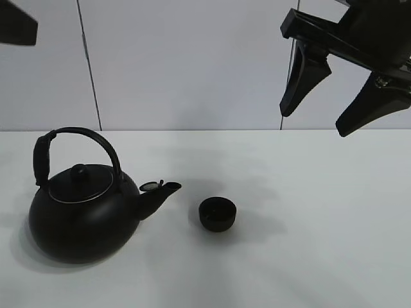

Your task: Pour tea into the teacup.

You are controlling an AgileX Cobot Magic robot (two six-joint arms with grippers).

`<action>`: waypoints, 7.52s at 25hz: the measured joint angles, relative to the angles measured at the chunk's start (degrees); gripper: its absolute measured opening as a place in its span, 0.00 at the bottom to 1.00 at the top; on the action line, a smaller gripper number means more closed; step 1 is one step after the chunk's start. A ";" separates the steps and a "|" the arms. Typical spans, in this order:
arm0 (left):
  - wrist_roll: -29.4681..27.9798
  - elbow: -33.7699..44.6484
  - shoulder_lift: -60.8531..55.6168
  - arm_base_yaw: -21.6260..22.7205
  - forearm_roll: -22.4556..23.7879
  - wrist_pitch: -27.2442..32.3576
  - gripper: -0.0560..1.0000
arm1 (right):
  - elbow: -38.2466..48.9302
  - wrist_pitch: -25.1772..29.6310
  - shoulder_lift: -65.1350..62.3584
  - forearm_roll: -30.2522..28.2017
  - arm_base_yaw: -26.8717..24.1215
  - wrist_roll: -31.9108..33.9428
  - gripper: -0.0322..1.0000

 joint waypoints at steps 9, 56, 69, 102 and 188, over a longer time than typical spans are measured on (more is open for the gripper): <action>5.22 9.03 -1.87 0.00 -0.18 -7.32 0.56 | 0.00 -1.11 0.00 -0.05 0.00 -0.32 0.51; -13.48 23.34 41.26 0.00 11.70 -70.87 0.53 | 0.00 -2.76 0.00 -0.15 0.00 -0.33 0.51; -13.29 20.46 41.47 0.00 10.67 -71.17 0.48 | 0.00 -3.71 0.00 -0.11 0.00 -0.33 0.51; -7.44 20.12 41.76 0.00 10.87 -67.49 0.18 | 0.00 -4.42 0.00 -0.11 -0.05 -0.38 0.51; 2.64 5.06 38.76 -12.43 -6.76 -51.39 0.18 | 0.00 -6.11 0.00 0.06 -0.17 -1.44 0.51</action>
